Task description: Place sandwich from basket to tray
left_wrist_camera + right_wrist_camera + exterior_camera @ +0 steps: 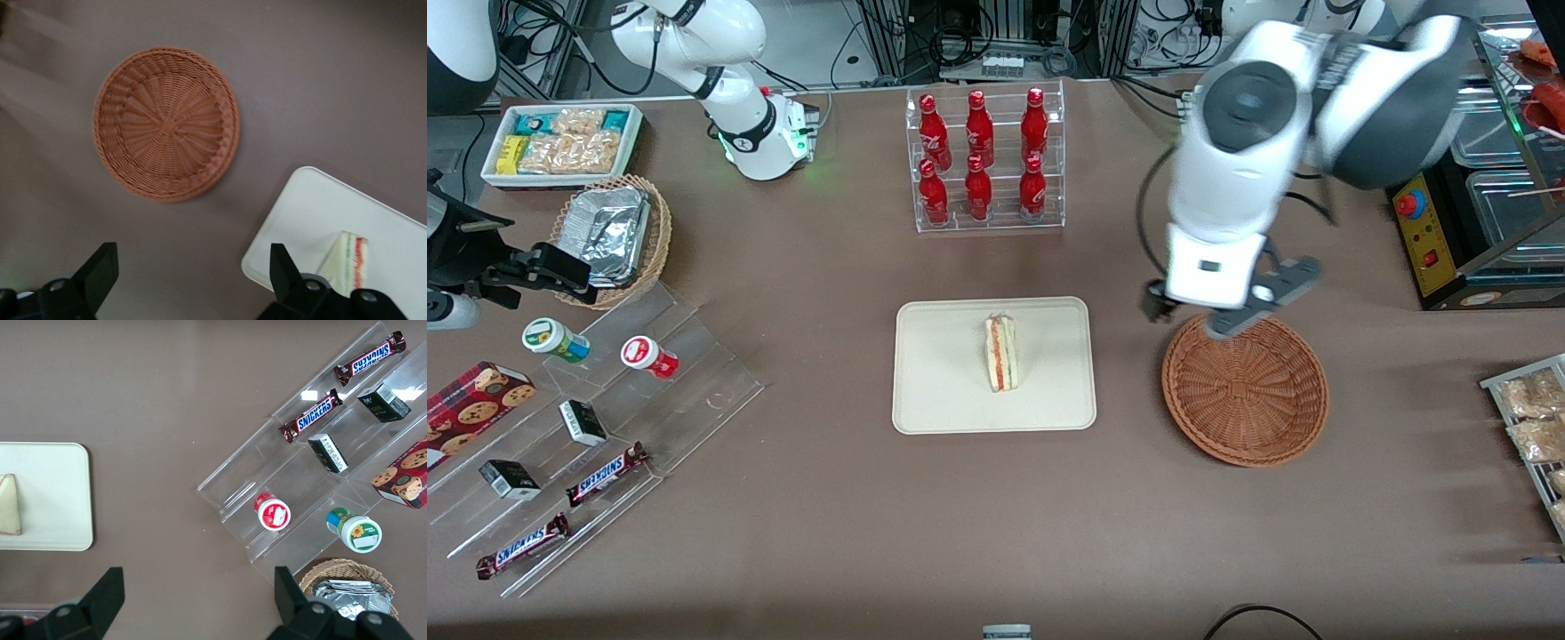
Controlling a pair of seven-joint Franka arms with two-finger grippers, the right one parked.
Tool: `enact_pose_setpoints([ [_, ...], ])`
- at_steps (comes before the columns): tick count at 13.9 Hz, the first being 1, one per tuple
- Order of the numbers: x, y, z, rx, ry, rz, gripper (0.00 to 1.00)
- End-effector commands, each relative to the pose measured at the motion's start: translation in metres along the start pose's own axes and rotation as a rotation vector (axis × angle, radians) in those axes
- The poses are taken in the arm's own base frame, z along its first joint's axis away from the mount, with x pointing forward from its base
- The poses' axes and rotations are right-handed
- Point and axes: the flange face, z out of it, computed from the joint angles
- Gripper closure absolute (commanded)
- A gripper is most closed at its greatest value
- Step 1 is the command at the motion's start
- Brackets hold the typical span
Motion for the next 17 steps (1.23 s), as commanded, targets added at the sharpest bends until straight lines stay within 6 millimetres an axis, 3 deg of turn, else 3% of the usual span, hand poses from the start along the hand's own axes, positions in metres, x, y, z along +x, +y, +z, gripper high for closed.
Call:
enact_pose_setpoints([
  [1, 0.036, -0.058, -0.005, -0.01, -0.045, 0.06, 0.0],
  [4, 0.072, -0.124, -0.005, -0.046, -0.083, 0.151, 0.0],
  [9, 0.094, -0.205, -0.006, -0.108, -0.125, 0.263, 0.0],
  [12, 0.085, -0.247, -0.007, -0.138, -0.13, 0.322, 0.0],
  [17, 0.068, -0.288, -0.01, -0.175, -0.103, 0.44, 0.0],
])
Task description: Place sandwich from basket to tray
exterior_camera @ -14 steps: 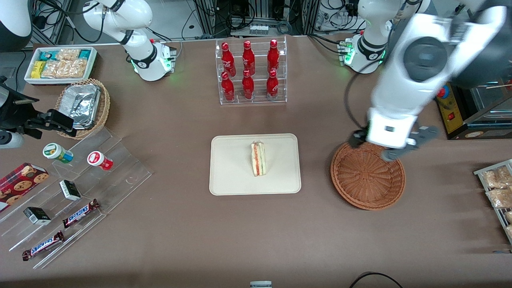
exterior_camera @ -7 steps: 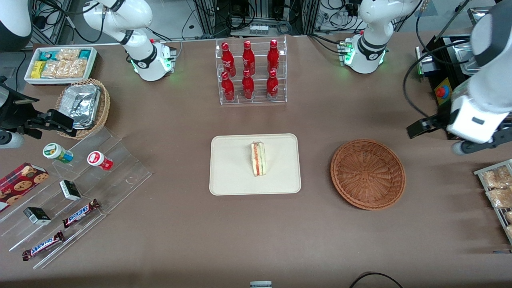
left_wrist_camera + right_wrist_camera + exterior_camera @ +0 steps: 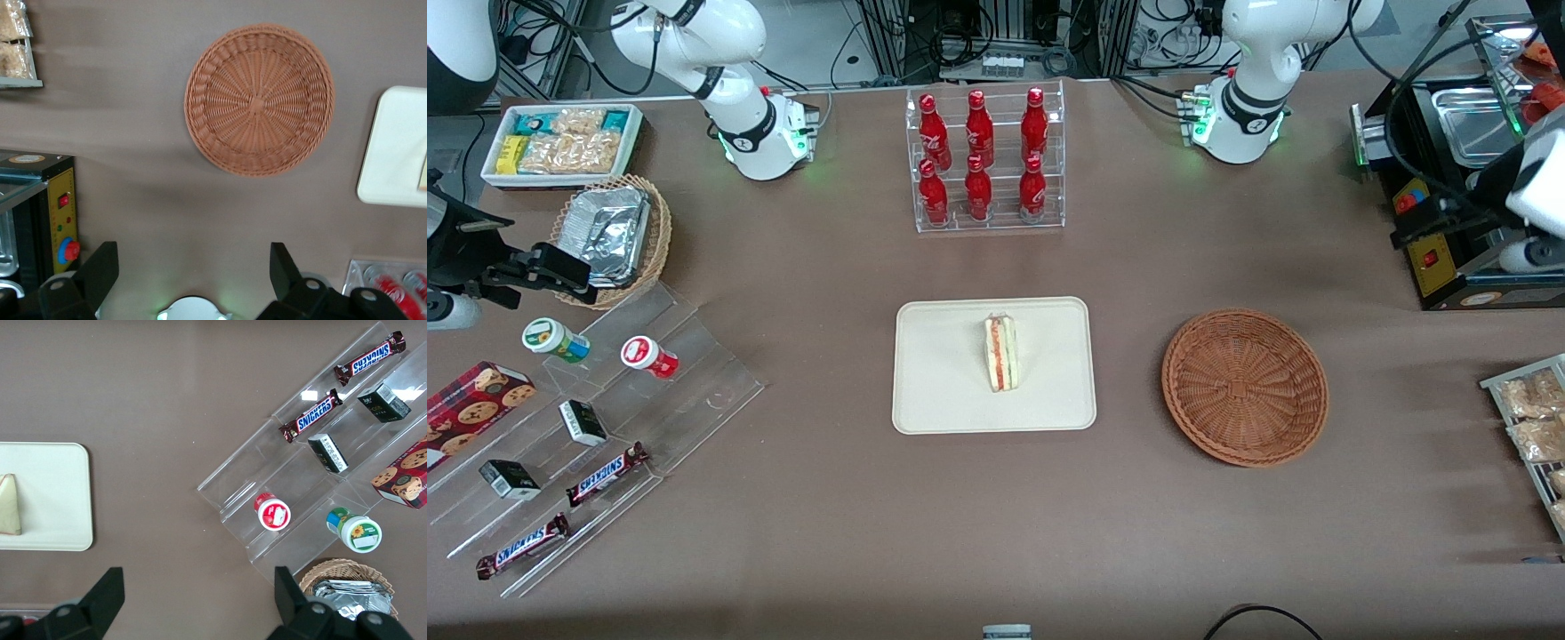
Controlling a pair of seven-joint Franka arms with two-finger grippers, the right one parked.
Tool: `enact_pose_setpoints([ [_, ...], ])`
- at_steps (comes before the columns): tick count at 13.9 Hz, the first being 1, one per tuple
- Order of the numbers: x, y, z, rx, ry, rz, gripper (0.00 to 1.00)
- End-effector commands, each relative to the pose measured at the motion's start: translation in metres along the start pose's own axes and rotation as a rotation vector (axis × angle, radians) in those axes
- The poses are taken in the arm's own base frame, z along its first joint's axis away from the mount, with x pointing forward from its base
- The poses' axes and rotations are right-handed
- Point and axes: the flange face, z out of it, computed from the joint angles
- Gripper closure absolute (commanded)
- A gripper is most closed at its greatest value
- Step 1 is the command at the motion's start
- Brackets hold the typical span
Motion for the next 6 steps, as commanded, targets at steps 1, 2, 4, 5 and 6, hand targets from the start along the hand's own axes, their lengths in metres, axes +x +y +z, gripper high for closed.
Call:
enact_pose_setpoints([
  [1, -0.018, -0.006, -0.007, -0.022, 0.03, 0.036, 0.0],
  [2, -0.017, 0.0, -0.009, -0.019, 0.028, 0.034, 0.0],
  [4, -0.016, 0.008, -0.009, -0.017, 0.031, 0.034, 0.0],
  [5, -0.01, 0.008, -0.009, -0.018, 0.034, 0.034, 0.0],
  [6, -0.002, 0.008, -0.012, -0.017, 0.036, 0.036, 0.0],
])
